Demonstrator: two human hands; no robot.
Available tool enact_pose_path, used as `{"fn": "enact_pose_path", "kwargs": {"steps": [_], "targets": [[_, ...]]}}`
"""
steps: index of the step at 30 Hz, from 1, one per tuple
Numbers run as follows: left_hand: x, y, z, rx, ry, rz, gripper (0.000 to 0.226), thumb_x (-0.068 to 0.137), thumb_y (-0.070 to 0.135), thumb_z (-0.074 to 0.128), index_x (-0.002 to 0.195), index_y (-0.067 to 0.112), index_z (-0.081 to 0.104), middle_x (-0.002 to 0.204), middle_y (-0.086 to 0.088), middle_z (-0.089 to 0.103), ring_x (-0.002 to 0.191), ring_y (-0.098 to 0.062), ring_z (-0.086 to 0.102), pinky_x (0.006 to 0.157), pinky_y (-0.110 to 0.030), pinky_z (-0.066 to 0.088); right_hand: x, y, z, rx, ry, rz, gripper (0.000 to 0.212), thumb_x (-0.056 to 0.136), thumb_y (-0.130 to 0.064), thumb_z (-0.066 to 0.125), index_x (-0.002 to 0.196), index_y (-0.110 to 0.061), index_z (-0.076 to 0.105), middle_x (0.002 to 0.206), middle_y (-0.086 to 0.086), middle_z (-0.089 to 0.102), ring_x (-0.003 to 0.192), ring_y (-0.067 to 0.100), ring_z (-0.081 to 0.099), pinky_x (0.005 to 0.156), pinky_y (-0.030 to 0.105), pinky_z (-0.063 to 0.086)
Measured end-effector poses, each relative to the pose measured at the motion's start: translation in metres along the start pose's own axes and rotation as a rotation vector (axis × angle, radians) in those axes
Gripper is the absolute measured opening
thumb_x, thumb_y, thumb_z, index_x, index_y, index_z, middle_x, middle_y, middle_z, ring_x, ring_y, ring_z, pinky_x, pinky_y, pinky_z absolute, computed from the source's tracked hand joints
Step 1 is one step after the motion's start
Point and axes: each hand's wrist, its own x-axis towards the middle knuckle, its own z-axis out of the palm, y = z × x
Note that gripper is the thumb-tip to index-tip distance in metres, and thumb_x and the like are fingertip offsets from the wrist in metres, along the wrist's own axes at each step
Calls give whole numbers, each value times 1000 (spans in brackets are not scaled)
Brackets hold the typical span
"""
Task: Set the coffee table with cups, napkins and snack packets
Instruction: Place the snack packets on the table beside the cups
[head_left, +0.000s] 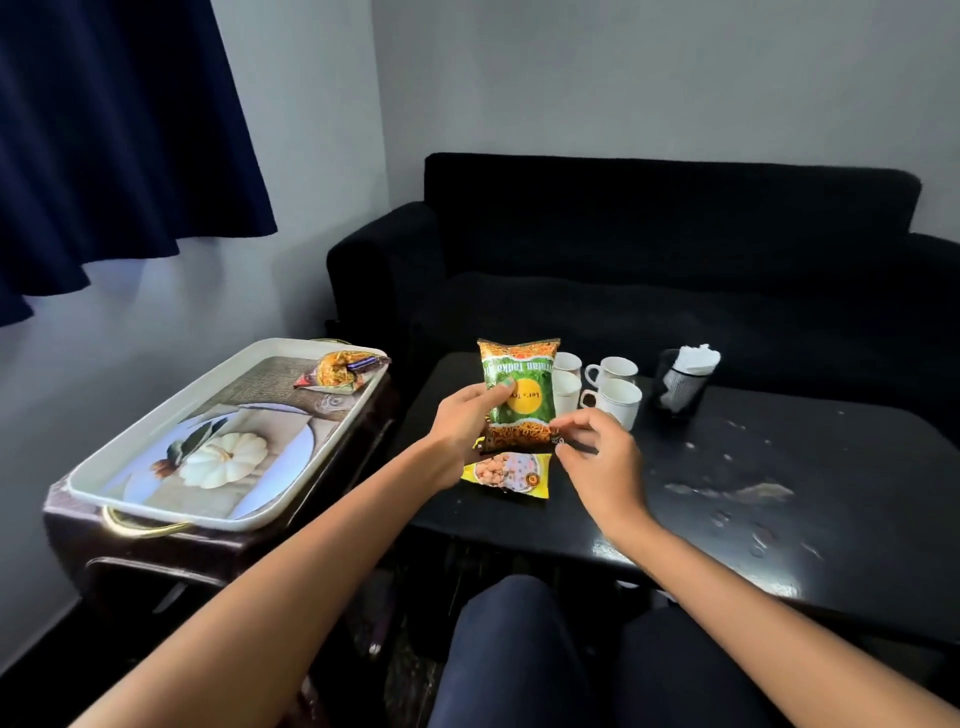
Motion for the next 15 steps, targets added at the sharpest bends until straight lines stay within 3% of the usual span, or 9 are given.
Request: {"fn": "enact_pose_path", "kwargs": {"steps": [4,8,11,13,15], "targets": [[-2,-5,0,44,-43,55,20,86,35,68,97,19,67,85,2,75,72,-11,72,58,-24,55,-4,10,-10,44,7,93,26,80,6,60,89,-18,65,105,7,65,88,-6,58,63,-3,41],[-4,-10,3,99,-109,131,15,88,25,66,101,18,66,89,1,75,78,-13,72,65,-23,55,-1,15,-13,97,57,142,28,80,-2,62,99,-21,58,111,3,60,89,-2,57,63,5,43],[-6,-15,6,307,-167,207,15,89,23,65,103,23,65,90,7,72,82,-12,71,69,-21,55,3,15,-14,114,150,126,42,78,-6,66,107,-26,44,120,3,49,93,10,53,69,15,40],[-5,-18,8,446,-171,215,18,89,25,66,106,28,65,100,6,69,92,-15,68,81,-28,55,6,15,-15,58,170,102,51,76,-10,69,115,-27,40,125,0,42,99,13,50,80,24,43],[-4,-20,8,617,-178,268,26,88,25,66,113,27,64,111,4,64,105,-16,62,89,-28,49,8,15,-18,-106,125,41,62,74,-15,70,124,-30,38,131,-6,37,115,15,44,95,36,36]]}}
